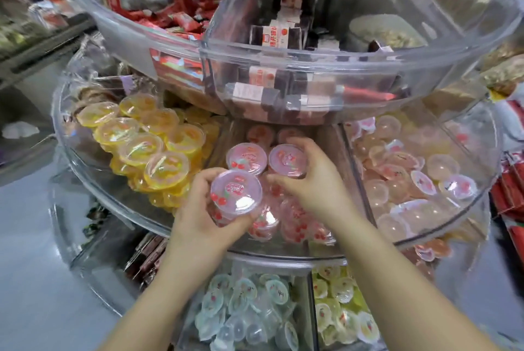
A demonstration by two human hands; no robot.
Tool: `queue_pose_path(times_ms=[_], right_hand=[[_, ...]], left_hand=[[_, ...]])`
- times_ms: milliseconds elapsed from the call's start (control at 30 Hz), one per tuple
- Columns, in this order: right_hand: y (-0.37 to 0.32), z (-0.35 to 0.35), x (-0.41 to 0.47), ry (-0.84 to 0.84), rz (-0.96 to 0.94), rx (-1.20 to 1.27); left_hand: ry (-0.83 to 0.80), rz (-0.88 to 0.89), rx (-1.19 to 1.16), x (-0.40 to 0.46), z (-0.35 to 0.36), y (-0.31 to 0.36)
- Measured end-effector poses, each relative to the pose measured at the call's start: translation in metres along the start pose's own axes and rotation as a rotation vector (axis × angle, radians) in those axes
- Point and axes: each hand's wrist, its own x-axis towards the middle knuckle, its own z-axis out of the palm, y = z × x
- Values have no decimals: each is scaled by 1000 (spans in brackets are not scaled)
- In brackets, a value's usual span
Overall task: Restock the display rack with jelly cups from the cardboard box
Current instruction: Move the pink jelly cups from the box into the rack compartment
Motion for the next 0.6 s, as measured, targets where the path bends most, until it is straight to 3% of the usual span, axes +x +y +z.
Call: queue_pose_path(times_ms=[200,467,600], right_hand=[[8,-1,-9,-3,-16,-86],[0,15,-12,132,-10,-48],[2,10,-15,69,41,-74]], left_hand=[[-19,-48,12,4,-2,-8],[-58,-40,-18,4,-1,-9],[-62,-30,-33,4,2,-8]])
